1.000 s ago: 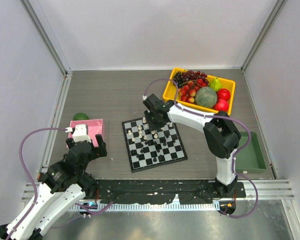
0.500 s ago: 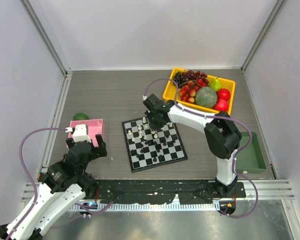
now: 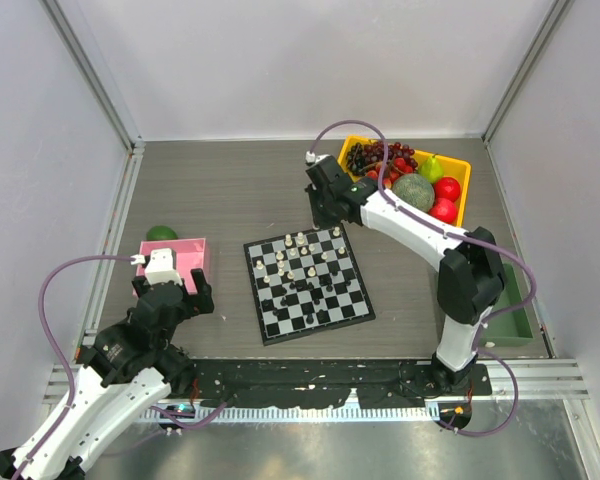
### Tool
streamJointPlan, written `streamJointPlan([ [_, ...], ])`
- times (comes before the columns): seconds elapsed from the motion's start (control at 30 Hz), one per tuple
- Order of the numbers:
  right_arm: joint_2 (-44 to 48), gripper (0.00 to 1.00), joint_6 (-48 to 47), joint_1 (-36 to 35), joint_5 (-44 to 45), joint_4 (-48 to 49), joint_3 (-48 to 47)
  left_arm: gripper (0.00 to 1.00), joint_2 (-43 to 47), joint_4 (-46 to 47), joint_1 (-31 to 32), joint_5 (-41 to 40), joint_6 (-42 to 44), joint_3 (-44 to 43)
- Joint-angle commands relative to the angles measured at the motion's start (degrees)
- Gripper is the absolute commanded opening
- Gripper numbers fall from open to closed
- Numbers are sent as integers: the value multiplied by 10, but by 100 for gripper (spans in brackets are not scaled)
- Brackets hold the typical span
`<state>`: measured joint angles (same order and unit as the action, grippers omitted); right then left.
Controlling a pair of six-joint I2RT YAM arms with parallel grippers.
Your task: Set up the chess pieces on the board
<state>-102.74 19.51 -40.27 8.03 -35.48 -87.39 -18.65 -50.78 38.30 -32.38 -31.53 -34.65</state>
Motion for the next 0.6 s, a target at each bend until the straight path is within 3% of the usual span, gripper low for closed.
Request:
streamJointPlan([
  [0.0,-39,15,-12,30,0,5,-38,100,-3,22,2,-7,-7,0],
  [0.57,-129,15,-25,49,-15,-4,-81,100,-10,23,2,-10,-9,1],
])
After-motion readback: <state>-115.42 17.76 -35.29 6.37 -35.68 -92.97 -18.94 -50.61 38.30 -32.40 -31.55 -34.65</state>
